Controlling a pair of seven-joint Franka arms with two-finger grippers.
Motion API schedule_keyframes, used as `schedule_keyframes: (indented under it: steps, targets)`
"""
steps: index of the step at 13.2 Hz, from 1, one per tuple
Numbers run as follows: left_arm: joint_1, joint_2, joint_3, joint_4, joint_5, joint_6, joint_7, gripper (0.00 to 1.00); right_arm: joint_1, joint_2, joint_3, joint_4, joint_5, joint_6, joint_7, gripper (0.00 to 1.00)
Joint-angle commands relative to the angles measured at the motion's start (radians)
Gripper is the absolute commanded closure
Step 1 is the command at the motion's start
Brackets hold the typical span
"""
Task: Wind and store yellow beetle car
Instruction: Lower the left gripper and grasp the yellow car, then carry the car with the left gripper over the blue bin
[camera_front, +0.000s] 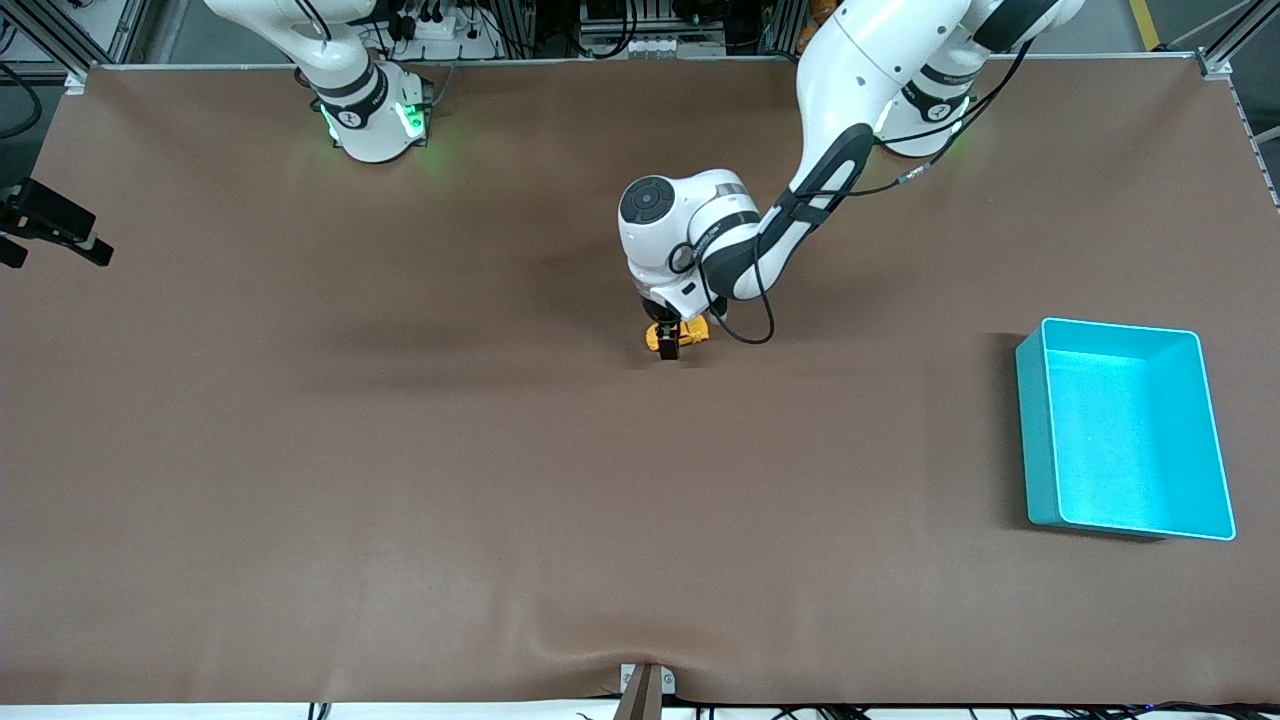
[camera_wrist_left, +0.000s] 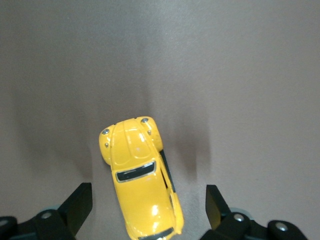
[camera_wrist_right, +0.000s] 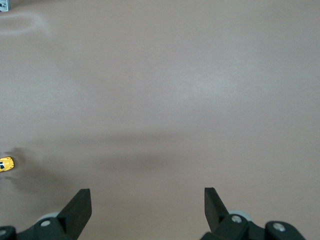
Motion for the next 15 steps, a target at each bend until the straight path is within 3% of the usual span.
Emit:
schedule_keyframes:
  steps: [1, 2, 3, 6, 10, 15]
  targets:
    - [-0.005, 0.012, -0.004, 0.000, 0.056, 0.016, -0.124, 0.24, -0.010, 0.017, 0.009, 0.028, 0.006, -0.010, 0.016, 0.00]
    - [-0.004, 0.012, -0.004, 0.001, 0.056, 0.016, -0.125, 0.94, -0.007, 0.020, 0.009, 0.028, 0.006, -0.010, 0.016, 0.00]
    - [-0.005, 0.012, -0.004, 0.001, 0.054, 0.014, -0.125, 1.00, -0.002, 0.021, 0.008, 0.028, 0.004, -0.010, 0.016, 0.00]
    - [-0.005, 0.004, -0.004, 0.004, 0.058, 0.008, -0.096, 1.00, 0.001, 0.023, 0.008, 0.030, 0.003, -0.013, 0.016, 0.00]
    - [0.024, -0.062, -0.003, 0.032, 0.056, -0.061, 0.080, 1.00, 0.002, 0.027, 0.000, 0.031, 0.004, -0.018, 0.016, 0.00]
    - [0.211, -0.183, -0.007, 0.040, 0.041, -0.171, 0.300, 1.00, 0.002, 0.035, 0.006, 0.031, 0.003, -0.024, 0.018, 0.00]
